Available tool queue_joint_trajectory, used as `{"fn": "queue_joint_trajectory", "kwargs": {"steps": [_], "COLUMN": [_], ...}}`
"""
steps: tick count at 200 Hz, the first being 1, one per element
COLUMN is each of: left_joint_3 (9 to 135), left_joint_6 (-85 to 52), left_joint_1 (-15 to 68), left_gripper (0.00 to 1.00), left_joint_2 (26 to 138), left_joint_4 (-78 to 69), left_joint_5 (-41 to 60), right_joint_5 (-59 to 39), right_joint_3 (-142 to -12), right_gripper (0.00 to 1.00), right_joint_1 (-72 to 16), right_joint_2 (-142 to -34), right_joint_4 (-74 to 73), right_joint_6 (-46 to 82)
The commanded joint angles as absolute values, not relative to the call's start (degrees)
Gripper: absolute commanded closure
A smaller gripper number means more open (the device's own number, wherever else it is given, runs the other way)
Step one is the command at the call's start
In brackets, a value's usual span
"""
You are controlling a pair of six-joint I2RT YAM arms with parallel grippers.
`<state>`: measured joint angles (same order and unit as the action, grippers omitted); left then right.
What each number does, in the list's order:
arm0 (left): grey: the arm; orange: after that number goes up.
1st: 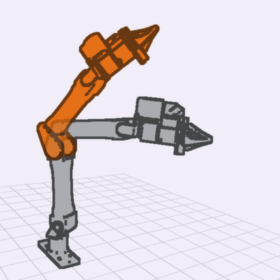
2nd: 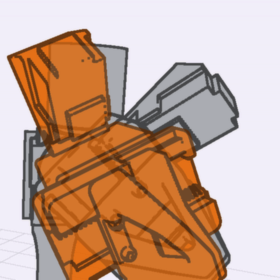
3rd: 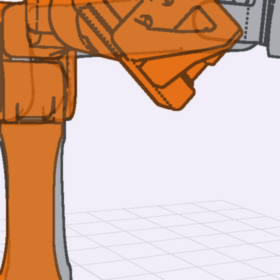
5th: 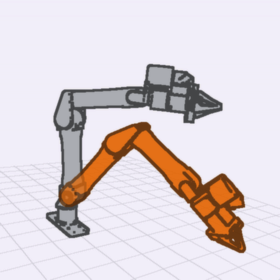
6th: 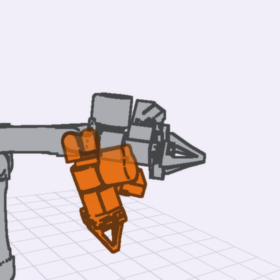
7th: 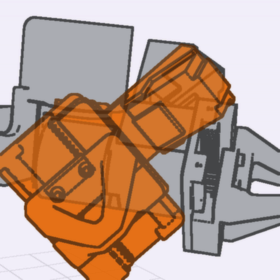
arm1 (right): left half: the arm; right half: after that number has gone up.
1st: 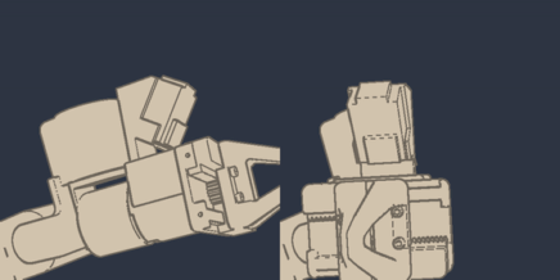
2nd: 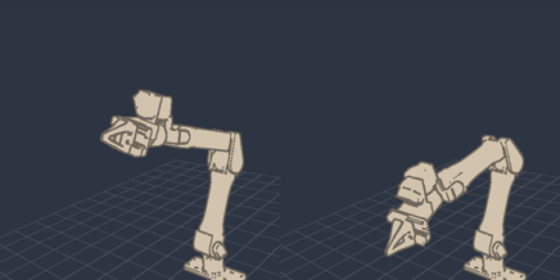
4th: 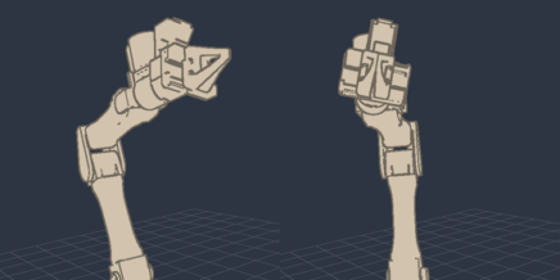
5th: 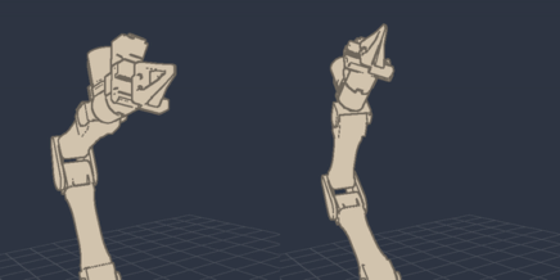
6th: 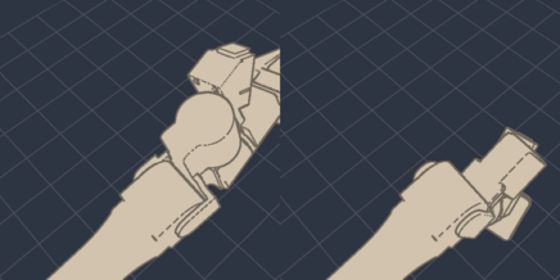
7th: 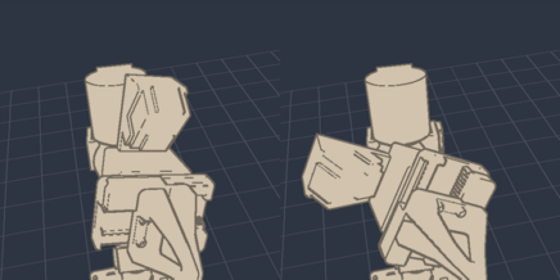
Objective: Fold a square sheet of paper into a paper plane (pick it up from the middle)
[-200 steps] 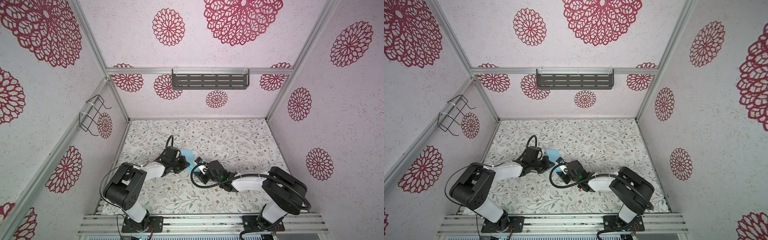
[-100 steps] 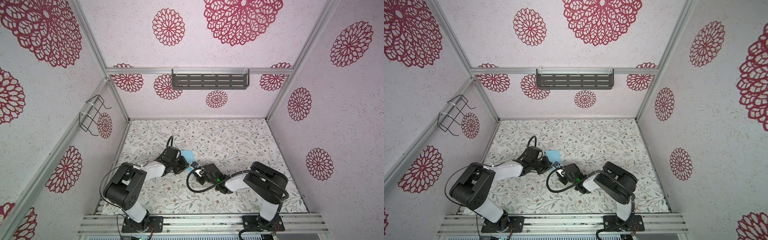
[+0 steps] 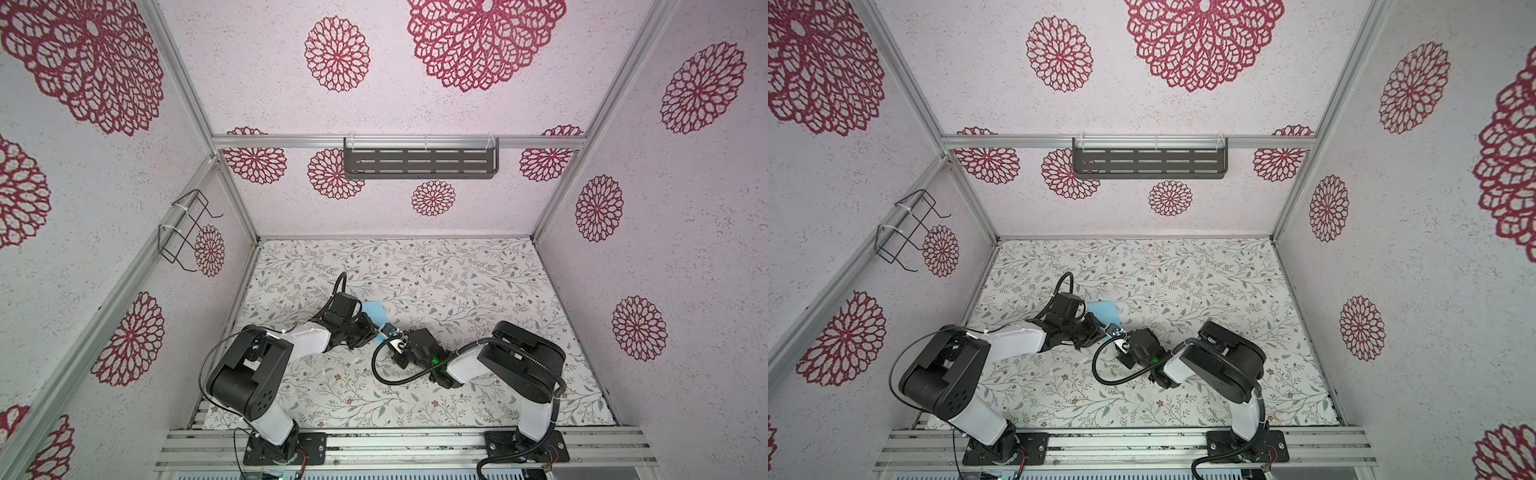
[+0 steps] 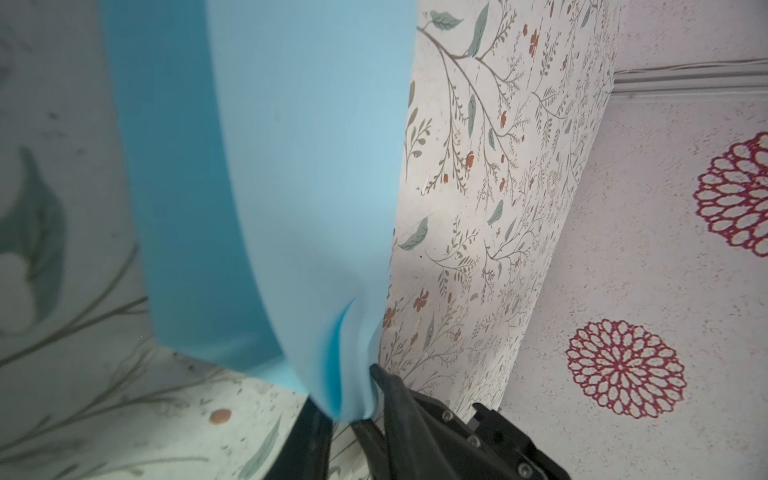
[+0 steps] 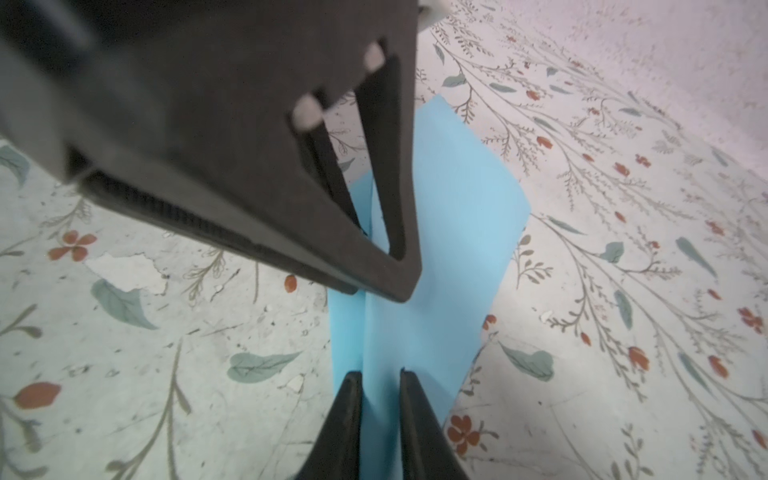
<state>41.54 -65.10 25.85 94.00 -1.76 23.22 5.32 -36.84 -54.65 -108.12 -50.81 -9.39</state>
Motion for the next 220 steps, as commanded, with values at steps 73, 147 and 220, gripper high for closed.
{"fn": "queue_joint_trajectory", "kwargs": {"steps": [73,147,220], "left_joint_3": [43.06,43.44,43.15], "left_joint_6": [-64.68,-66.06,-67.26], "left_joint_1": [22.92,22.94,22.98], "left_gripper": [0.59,0.75,0.89], "left_joint_2": [92.40,94.65,94.57], "left_joint_4": [0.97,0.55,0.88], "left_joint_5": [23.59,26.72,26.81], "right_joint_5": [1.17,0.57,0.28], "right_joint_3": [-34.46,-35.37,-37.36], "right_gripper": [0.88,0.86,0.80], "right_joint_1": [-54.81,-54.82,-54.65], "right_joint_2": [-107.20,-108.01,-109.28], "right_joint_4": [-56.60,-56.54,-55.99], "right_joint_6": [-9.73,-9.93,-8.78]}}
